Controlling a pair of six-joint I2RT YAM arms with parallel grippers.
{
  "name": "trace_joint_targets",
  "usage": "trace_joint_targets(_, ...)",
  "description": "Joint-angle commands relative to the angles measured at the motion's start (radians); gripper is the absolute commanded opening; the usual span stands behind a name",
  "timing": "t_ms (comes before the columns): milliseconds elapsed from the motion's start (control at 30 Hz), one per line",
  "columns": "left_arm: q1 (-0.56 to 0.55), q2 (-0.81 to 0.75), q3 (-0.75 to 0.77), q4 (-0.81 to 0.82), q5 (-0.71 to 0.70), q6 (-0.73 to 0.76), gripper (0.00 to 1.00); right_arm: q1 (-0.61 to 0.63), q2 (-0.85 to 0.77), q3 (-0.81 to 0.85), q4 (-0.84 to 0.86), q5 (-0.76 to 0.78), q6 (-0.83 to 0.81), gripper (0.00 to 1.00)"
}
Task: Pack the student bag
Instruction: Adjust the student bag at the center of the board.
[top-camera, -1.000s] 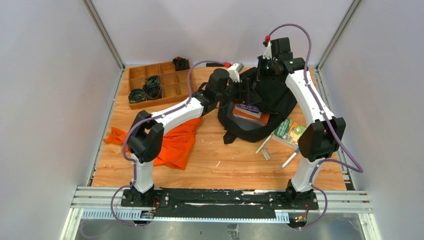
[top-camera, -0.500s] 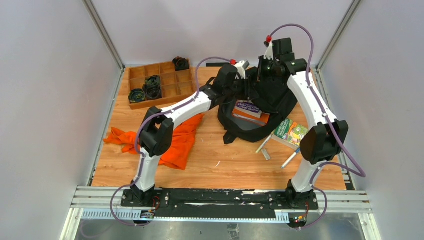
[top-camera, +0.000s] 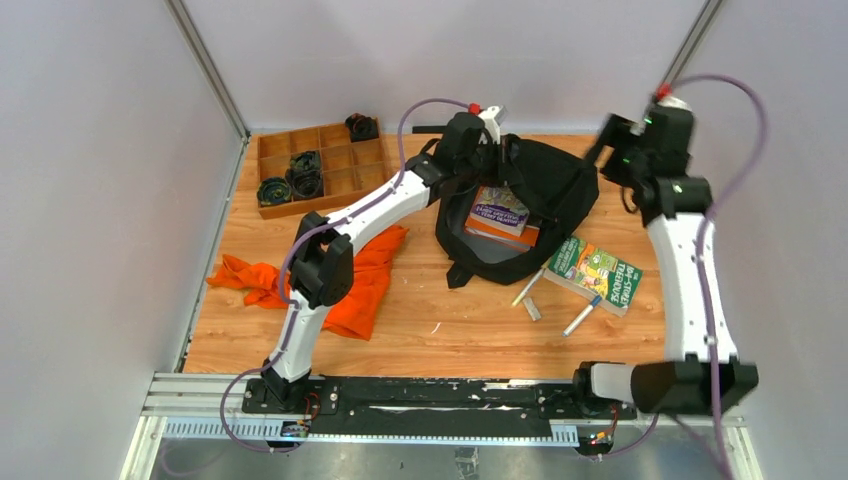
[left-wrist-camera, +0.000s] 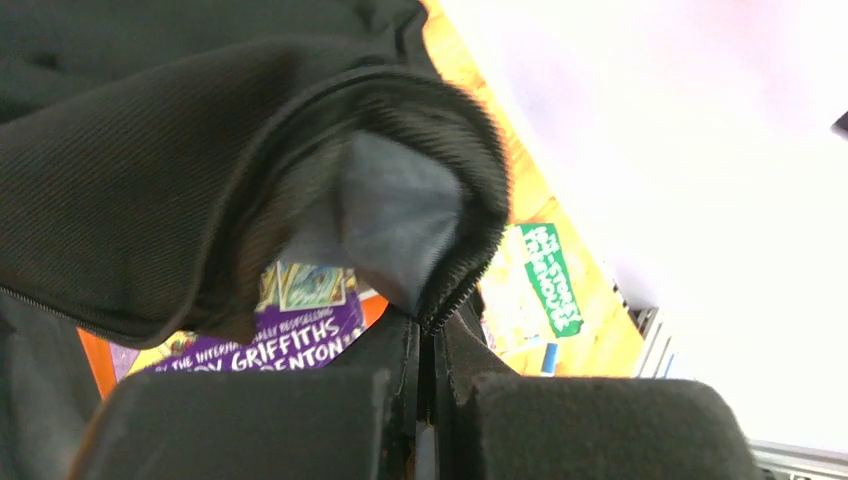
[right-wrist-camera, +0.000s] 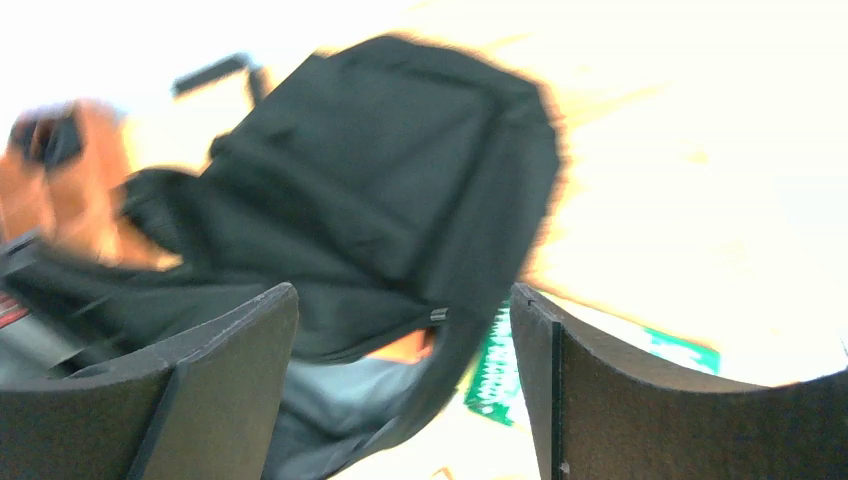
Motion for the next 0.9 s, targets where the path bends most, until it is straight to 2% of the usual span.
trace_joint_targets(0, 0.011, -0.008, 0.124, 0.017, -0.025, 0.018, 0.0, -0.221, -0.175, -0.29, 0.127, 0.102, 0.173, 0.82)
trace_joint_targets(100, 0.021, -0.015, 0.142, 0.029, -0.032, 0.008, 0.0, -0.355, -0.139, -0.484, 0.252, -0.192, 0.292, 0.83)
trace_joint_targets(267, 0.044, -0.019, 0.156, 0.049, -0.028, -0.017, 0.0, -0.387, 0.073, -0.503, 0.326, -0.517, 0.35, 0.82)
trace_joint_targets(533, 0.065, -0.035, 0.152, 0.075, 0.017, -0.056, 0.0, -0.325, 0.211, -0.531, 0.445, -0.589, 0.366, 0.77)
trace_joint_targets(700, 0.072, -0.046, 0.153, 0.102, 0.042, -0.089, 0.0, -0.239, 0.215, -0.519, 0.486, -0.569, 0.381, 0.77)
trace_joint_targets(867, 0.072, -0.038, 0.156, 0.13, 0.091, -0.156, 0.0, -0.165, 0.153, -0.548, 0.469, -0.501, 0.365, 0.79)
